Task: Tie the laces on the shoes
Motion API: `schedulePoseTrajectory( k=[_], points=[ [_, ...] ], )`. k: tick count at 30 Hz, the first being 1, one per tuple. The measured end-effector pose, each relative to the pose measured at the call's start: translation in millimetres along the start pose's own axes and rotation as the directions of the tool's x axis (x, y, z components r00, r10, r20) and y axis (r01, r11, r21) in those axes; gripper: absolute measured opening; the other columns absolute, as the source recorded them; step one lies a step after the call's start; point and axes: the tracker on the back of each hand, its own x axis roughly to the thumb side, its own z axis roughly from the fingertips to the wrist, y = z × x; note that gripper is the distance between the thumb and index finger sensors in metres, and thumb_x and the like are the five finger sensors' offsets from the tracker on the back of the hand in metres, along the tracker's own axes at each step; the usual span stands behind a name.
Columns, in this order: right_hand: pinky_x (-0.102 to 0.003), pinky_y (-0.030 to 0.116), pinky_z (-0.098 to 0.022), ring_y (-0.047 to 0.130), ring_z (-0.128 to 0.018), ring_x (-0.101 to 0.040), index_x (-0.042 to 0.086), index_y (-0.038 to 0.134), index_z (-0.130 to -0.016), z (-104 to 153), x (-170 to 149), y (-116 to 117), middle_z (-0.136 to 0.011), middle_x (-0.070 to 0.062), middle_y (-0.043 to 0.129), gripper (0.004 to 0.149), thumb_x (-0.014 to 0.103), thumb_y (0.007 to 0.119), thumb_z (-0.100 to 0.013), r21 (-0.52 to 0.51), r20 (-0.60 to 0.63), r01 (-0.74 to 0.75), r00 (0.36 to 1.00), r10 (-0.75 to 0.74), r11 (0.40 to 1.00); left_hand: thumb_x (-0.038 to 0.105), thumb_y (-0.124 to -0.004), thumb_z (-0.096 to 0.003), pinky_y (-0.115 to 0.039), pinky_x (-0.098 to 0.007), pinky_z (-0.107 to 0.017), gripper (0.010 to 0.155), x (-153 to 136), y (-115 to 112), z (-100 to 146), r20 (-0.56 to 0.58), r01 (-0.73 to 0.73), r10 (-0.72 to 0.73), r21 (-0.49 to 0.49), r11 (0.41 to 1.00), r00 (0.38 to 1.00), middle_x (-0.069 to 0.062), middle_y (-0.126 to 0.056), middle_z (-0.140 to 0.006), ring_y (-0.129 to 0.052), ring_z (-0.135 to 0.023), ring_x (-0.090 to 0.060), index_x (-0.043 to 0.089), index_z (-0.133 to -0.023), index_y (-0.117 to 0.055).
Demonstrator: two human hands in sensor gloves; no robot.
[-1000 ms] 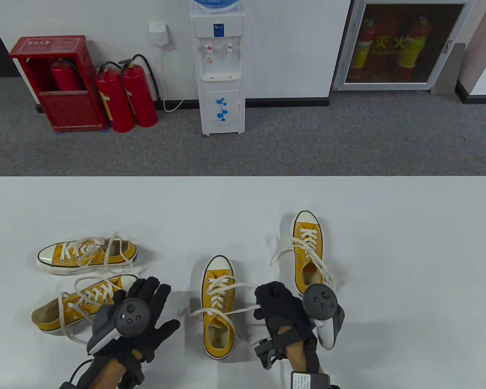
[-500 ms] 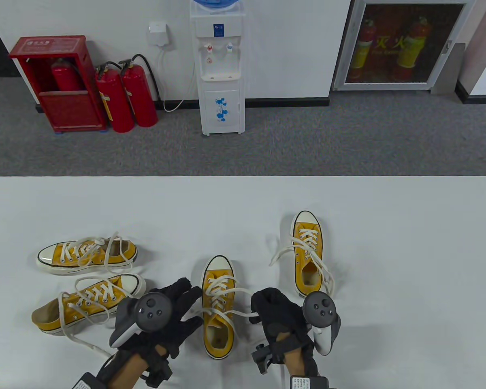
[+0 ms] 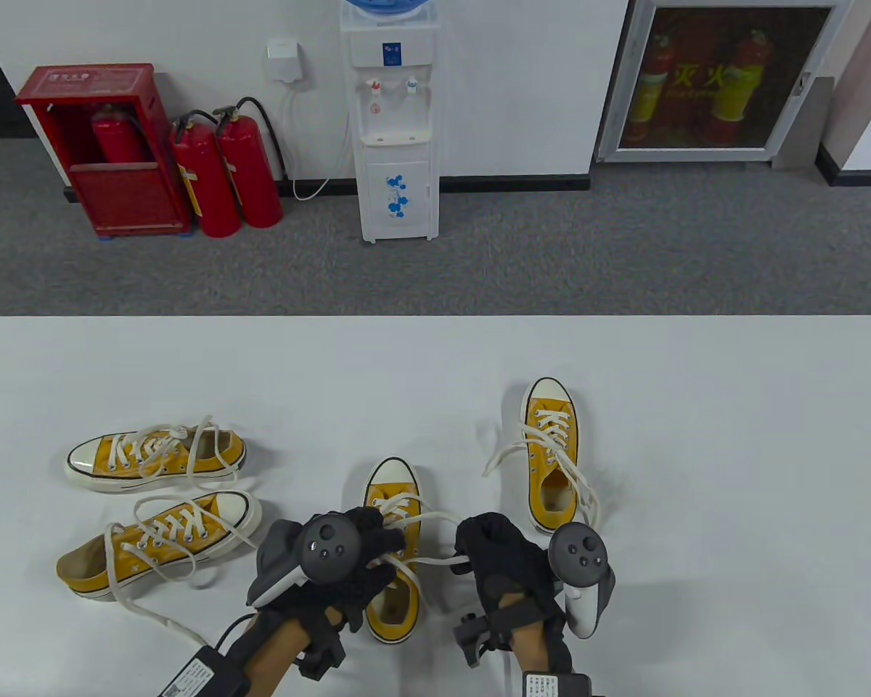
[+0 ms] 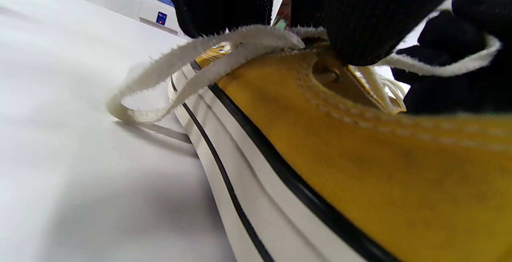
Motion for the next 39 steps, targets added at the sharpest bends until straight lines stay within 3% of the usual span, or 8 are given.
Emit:
schedulePoseTrajectory(
  k=[9,13,16,20,25,30,33,39],
  points=[
    [-0.051,0.077,-0.054,0.102,-0.046,-0.016,0.021,0.082,-0.070,0,0,-1,-0.076,-0.002,0.087,0.040,0.053,0.077,-0.046,-0.003,-0.001,-0.001,1.000,0.001,1.000,0.040,-0.089,-0.0447,-0.053,-0.070,-0.075,0.034,2,-3,0,-0.025,-0.025,0.028,0.115,0.993,0.999,-0.003,-0.076,-0.109,-0.082,-0.092,-0.035,0.040,-0.079,-0.093],
    [-0.051,0.077,-0.054,0.102,-0.046,-0.016,0.021,0.082,-0.070,0,0,-1,-0.076,-0.002,0.087,0.040,0.053,0.077,-0.046,-0.006,-0.003,0.006,1.000,-0.006,1.000,0.041,-0.088,-0.0455,-0.056,-0.070,-0.073,0.035,-7,11,1,-0.038,-0.190,0.196,0.119,0.975,0.980,-0.003,-0.084,-0.105,-0.087,-0.092,-0.035,0.038,-0.080,-0.092],
    [-0.051,0.077,-0.054,0.103,-0.047,-0.016,0.021,0.083,-0.070,0,0,-1,-0.077,-0.002,0.087,0.040,0.053,0.078,-0.046,-0.005,-0.007,0.007,1.000,-0.007,1.000,0.042,-0.087,-0.0461,-0.063,-0.068,-0.071,0.036,-17,28,4,-0.048,-0.293,0.304,0.166,0.942,0.951,0.000,-0.101,-0.090,-0.097,-0.088,-0.035,0.038,-0.082,-0.091],
    [-0.051,0.077,-0.055,0.103,-0.049,-0.017,0.021,0.083,-0.070,1,0,-1,-0.077,-0.002,0.088,0.040,0.053,0.079,-0.046,-0.006,-0.006,0.012,1.000,-0.012,1.000,0.043,-0.086,-0.0467,-0.073,-0.063,-0.066,0.037,-36,50,10,-0.053,-0.457,0.479,0.226,0.860,0.876,0.002,-0.109,-0.075,-0.108,-0.074,-0.029,0.036,-0.083,-0.089],
    [-0.052,0.076,-0.055,0.103,-0.051,-0.018,0.022,0.083,-0.070,0,0,-1,-0.078,-0.002,0.087,0.040,0.053,0.079,-0.046,-0.007,-0.005,0.017,1.000,-0.017,1.000,0.044,-0.083,-0.0476,-0.084,-0.056,-0.056,0.039,-58,59,16,-0.041,-0.618,0.650,0.270,0.738,0.759,0.003,-0.109,-0.067,-0.115,-0.054,-0.023,0.034,-0.085,-0.086],
    [-0.052,0.076,-0.055,0.103,-0.051,-0.018,0.021,0.083,-0.070,0,0,0,-0.079,-0.002,0.087,0.040,0.052,0.079,-0.046,-0.002,-0.007,0.016,1.000,-0.016,1.000,0.047,-0.079,-0.0486,-0.093,-0.048,-0.042,0.042,-81,53,23,-0.040,-0.761,0.800,0.282,0.584,0.599,0.005,-0.105,-0.061,-0.115,-0.032,-0.013,0.030,-0.087,-0.080],
    [-0.052,0.076,-0.055,0.102,-0.051,-0.018,0.021,0.083,-0.070,0,0,0,-0.079,-0.002,0.087,0.040,0.052,0.079,-0.046,0.000,-0.007,0.017,1.000,-0.017,1.000,0.050,-0.079,-0.0482,-0.097,-0.043,-0.033,0.043,-92,45,25,-0.048,-0.809,0.847,0.272,0.522,0.530,0.007,-0.104,-0.058,-0.113,-0.019,-0.007,0.030,-0.085,-0.079],
    [-0.052,0.076,-0.055,0.102,-0.051,-0.018,0.021,0.083,-0.070,0,0,2,-0.079,-0.002,0.087,0.040,0.052,0.079,-0.046,0.011,0.001,0.020,1.000,-0.020,1.000,0.060,-0.080,-0.0468,-0.098,-0.038,-0.021,0.040,-103,28,23,-0.044,-0.896,0.919,0.207,0.392,0.391,0.011,-0.106,-0.053,-0.105,0.000,-0.002,0.030,-0.073,-0.083]
  ],
)
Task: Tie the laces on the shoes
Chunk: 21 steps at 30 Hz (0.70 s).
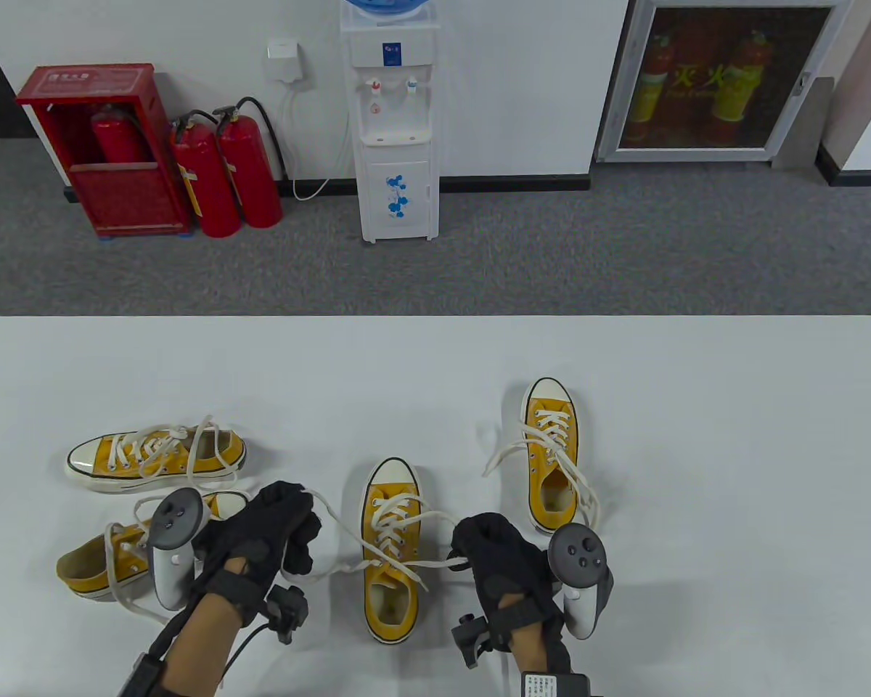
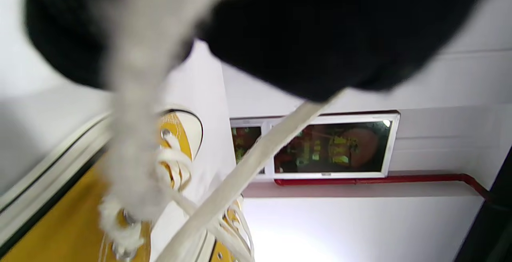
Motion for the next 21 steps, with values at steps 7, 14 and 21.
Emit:
schedulePoseTrajectory(
  k=[7,14,21],
  points=[
    [-0.052,0.075,-0.056,0.102,-0.052,-0.019,0.021,0.083,-0.070,0,0,0,-0.079,-0.002,0.087,0.040,0.052,0.079,-0.046,-0.003,-0.001,0.002,1.000,-0.002,1.000,0.060,-0.077,-0.0493,-0.096,-0.042,-0.036,0.036,-12,-3,1,0.002,-0.265,0.265,-0.045,0.963,0.964,0.006,-0.110,-0.069,-0.115,-0.019,-0.006,0.030,-0.066,-0.085],
    [-0.054,0.073,-0.058,0.100,-0.058,-0.021,0.021,0.084,-0.070,1,3,1,-0.082,-0.001,0.086,0.039,0.052,0.080,-0.046,0.014,0.021,0.001,1.000,-0.001,1.000,0.056,-0.075,-0.0523,-0.085,-0.050,-0.059,0.034,-9,1,3,0.085,-0.298,0.303,-0.066,0.952,0.949,0.002,-0.090,-0.100,-0.112,-0.061,-0.017,0.028,-0.072,-0.079],
    [-0.056,0.069,-0.061,0.096,-0.069,-0.025,0.022,0.085,-0.070,3,12,8,-0.088,0.000,0.084,0.038,0.051,0.082,-0.045,0.069,0.076,0.021,0.997,-0.026,0.997,0.053,-0.074,-0.0531,-0.082,-0.051,-0.064,0.035,-8,-3,2,0.120,-0.318,0.332,-0.125,0.940,0.936,-0.002,-0.065,-0.116,-0.093,-0.094,-0.027,0.025,-0.073,-0.076]
  ],
)
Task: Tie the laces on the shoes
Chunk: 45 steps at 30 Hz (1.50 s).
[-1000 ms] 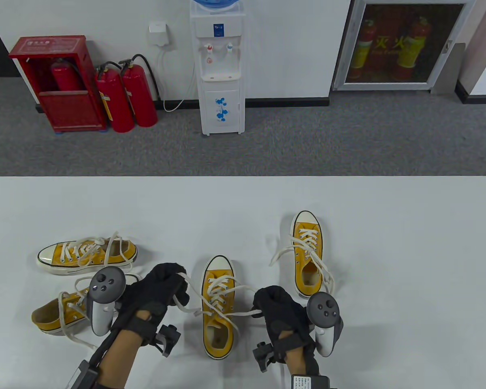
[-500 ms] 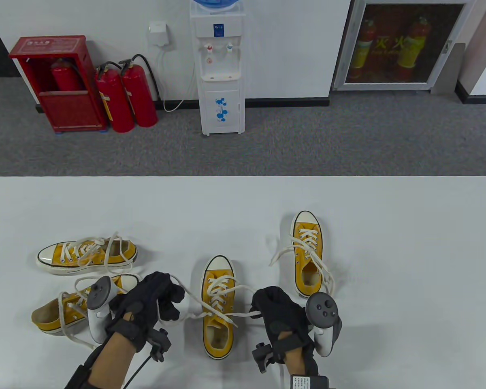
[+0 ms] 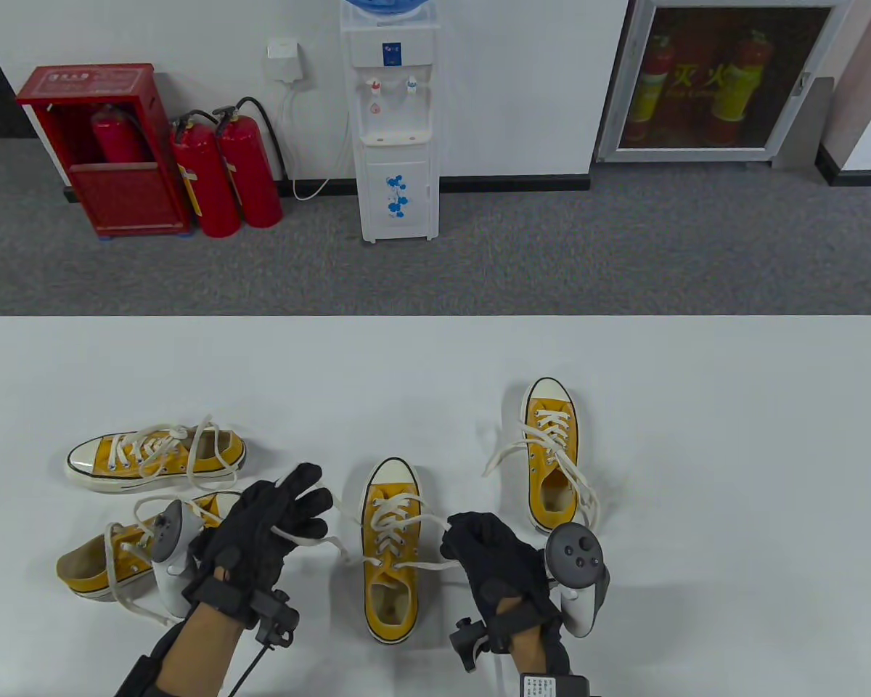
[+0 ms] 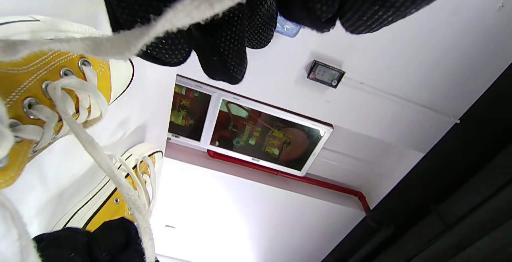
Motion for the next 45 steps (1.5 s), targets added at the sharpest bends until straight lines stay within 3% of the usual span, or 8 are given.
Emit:
schedulePoseTrajectory(
  k=[7,14,25,32,37,39,42,45],
  points=[
    [-0.059,0.065,-0.065,0.090,-0.083,-0.028,0.019,0.087,-0.069,2,10,14,-0.093,0.000,0.082,0.038,0.048,0.085,-0.045,0.105,0.062,0.011,0.998,-0.018,0.994,0.053,-0.074,-0.0529,-0.087,-0.044,-0.053,0.037,-6,-16,-3,-0.021,0.169,-0.170,-0.063,0.984,0.985,-0.001,-0.061,-0.119,-0.087,-0.100,-0.029,0.028,-0.080,-0.073],
    [-0.059,0.066,-0.064,0.091,-0.081,-0.028,0.020,0.090,-0.068,3,15,28,-0.092,-0.001,0.087,0.037,0.047,0.087,-0.044,0.181,0.086,-0.001,0.996,-0.015,0.984,0.051,-0.074,-0.0527,-0.086,-0.046,-0.051,0.050,-12,-38,-5,-0.021,0.353,-0.359,-0.146,0.924,0.933,-0.003,-0.062,-0.119,-0.093,-0.092,-0.029,0.031,-0.099,-0.069],
    [-0.059,0.065,-0.064,0.093,-0.077,-0.027,0.021,0.091,-0.069,4,18,35,-0.092,-0.001,0.087,0.037,0.046,0.087,-0.043,0.221,0.106,0.002,0.994,-0.026,0.975,0.054,-0.075,-0.0514,-0.085,-0.043,-0.042,0.059,-16,-59,-5,0.031,0.550,-0.559,-0.224,0.804,0.829,-0.005,-0.066,-0.117,-0.099,-0.060,-0.024,0.030,-0.104,-0.065],
    [-0.059,0.066,-0.063,0.093,-0.076,-0.027,0.021,0.092,-0.069,4,18,38,-0.091,-0.001,0.088,0.036,0.046,0.087,-0.043,0.245,0.115,0.003,0.993,-0.033,0.969,0.040,-0.080,-0.0505,-0.085,-0.043,-0.040,0.064,-22,-70,-8,0.031,0.625,-0.642,-0.269,0.733,0.766,-0.007,-0.067,-0.115,-0.100,-0.058,-0.023,0.028,-0.109,-0.056],
    [-0.059,0.066,-0.063,0.094,-0.076,-0.027,0.020,0.092,-0.069,4,19,39,-0.091,-0.001,0.089,0.037,0.046,0.087,-0.043,0.252,0.119,0.006,0.992,-0.037,0.968,0.041,-0.083,-0.0493,-0.085,-0.044,-0.040,0.060,-21,-72,-6,0.042,0.673,-0.686,-0.247,0.697,0.726,-0.005,-0.085,-0.097,-0.100,-0.056,-0.022,0.029,-0.105,-0.064],
    [-0.059,0.065,-0.063,0.094,-0.075,-0.026,0.020,0.092,-0.069,4,19,38,-0.090,-0.001,0.089,0.037,0.046,0.088,-0.043,0.253,0.118,0.016,0.992,-0.047,0.967,0.044,-0.084,-0.0486,-0.085,-0.045,-0.039,0.058,-18,-72,-4,0.044,0.734,-0.740,-0.179,0.655,0.671,-0.005,-0.089,-0.089,-0.100,-0.052,-0.024,0.028,-0.102,-0.069],
    [-0.059,0.065,-0.063,0.093,-0.075,-0.027,0.019,0.092,-0.069,4,16,39,-0.090,-0.001,0.089,0.038,0.047,0.087,-0.043,0.256,0.108,0.023,0.993,-0.053,0.966,0.047,-0.085,-0.0476,-0.086,-0.045,-0.038,0.056,-12,-73,-1,0.083,0.847,-0.846,-0.131,0.515,0.527,-0.003,-0.094,-0.082,-0.100,-0.047,-0.023,0.029,-0.099,-0.074],
    [-0.060,0.064,-0.063,0.092,-0.074,-0.028,0.018,0.092,-0.070,5,13,42,-0.089,-0.003,0.088,0.039,0.047,0.087,-0.044,0.261,0.099,0.036,0.993,-0.064,0.965,0.050,-0.086,-0.0461,-0.086,-0.045,-0.037,0.055,-9,-75,2,0.112,0.902,-0.896,-0.088,0.423,0.431,-0.002,-0.097,-0.078,-0.101,-0.044,-0.023,0.030,-0.097,-0.078]
  ],
)
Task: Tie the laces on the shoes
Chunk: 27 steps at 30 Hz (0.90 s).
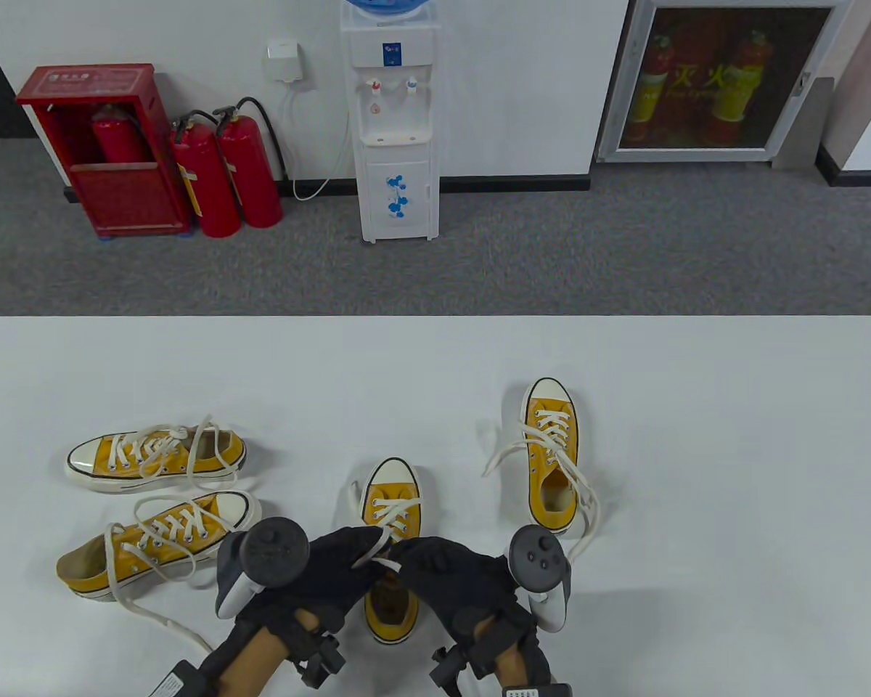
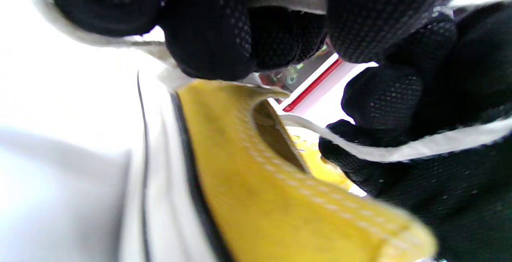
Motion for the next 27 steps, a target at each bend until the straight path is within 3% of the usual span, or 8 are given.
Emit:
schedulePoseTrajectory(
  k=[5,9,15,20,23,27],
  points=[
    [-0.061,0.062,-0.064,0.091,-0.073,-0.028,0.016,0.091,-0.070,1,3,-2,-0.088,-0.003,0.087,0.042,0.048,0.087,-0.043,-0.034,0.016,-0.019,1.000,0.019,0.999,0.057,-0.084,-0.0439,-0.087,-0.045,-0.036,0.055,6,1,6,0.032,0.200,-0.202,0.061,0.978,0.979,0.000,-0.098,-0.071,-0.101,-0.039,-0.021,0.033,-0.093,-0.082],
    [-0.061,0.060,-0.065,0.088,-0.074,-0.028,0.016,0.090,-0.070,3,5,-7,-0.089,-0.003,0.084,0.042,0.048,0.087,-0.043,-0.083,0.030,-0.041,0.999,0.044,0.996,0.063,-0.080,-0.0423,-0.087,-0.046,-0.035,0.053,12,1,8,0.059,0.251,-0.256,0.080,0.965,0.965,0.001,-0.099,-0.064,-0.099,-0.034,-0.020,0.036,-0.088,-0.086],
    [-0.061,0.058,-0.066,0.084,-0.078,-0.028,0.017,0.089,-0.071,5,2,-16,-0.092,-0.002,0.078,0.042,0.047,0.086,-0.043,-0.149,0.019,-0.069,0.997,0.072,0.986,0.064,-0.075,-0.0426,-0.087,-0.047,-0.033,0.049,14,2,9,0.111,0.139,-0.145,0.058,0.989,0.983,0.002,-0.102,-0.054,-0.098,-0.028,-0.020,0.035,-0.075,-0.097],
    [-0.061,0.057,-0.067,0.083,-0.079,-0.028,0.017,0.088,-0.073,5,-1,-19,-0.093,-0.002,0.076,0.043,0.048,0.085,-0.043,-0.203,0.004,-0.125,0.992,0.129,0.971,0.063,-0.074,-0.0437,-0.086,-0.047,-0.034,0.047,17,1,7,0.147,0.117,-0.114,-0.017,0.993,0.983,0.002,-0.101,-0.054,-0.097,-0.029,-0.020,0.033,-0.068,-0.100],
    [-0.060,0.058,-0.067,0.083,-0.080,-0.028,0.018,0.086,-0.074,6,-2,-18,-0.095,-0.002,0.074,0.043,0.048,0.083,-0.043,-0.241,-0.011,-0.165,0.986,0.168,0.956,0.062,-0.074,-0.0454,-0.086,-0.048,-0.035,0.045,15,-2,5,0.145,-0.002,0.012,-0.069,0.998,0.989,0.001,-0.101,-0.055,-0.097,-0.030,-0.021,0.031,-0.063,-0.102],
    [-0.060,0.058,-0.067,0.083,-0.080,-0.028,0.018,0.085,-0.074,5,-5,-16,-0.095,-0.003,0.073,0.043,0.048,0.083,-0.044,-0.258,-0.035,-0.205,0.979,0.203,0.944,0.061,-0.074,-0.0465,-0.086,-0.048,-0.034,0.043,10,-2,4,0.133,-0.058,0.068,-0.082,0.995,0.989,0.000,-0.102,-0.053,-0.097,-0.029,-0.021,0.030,-0.056,-0.103]
  ],
)
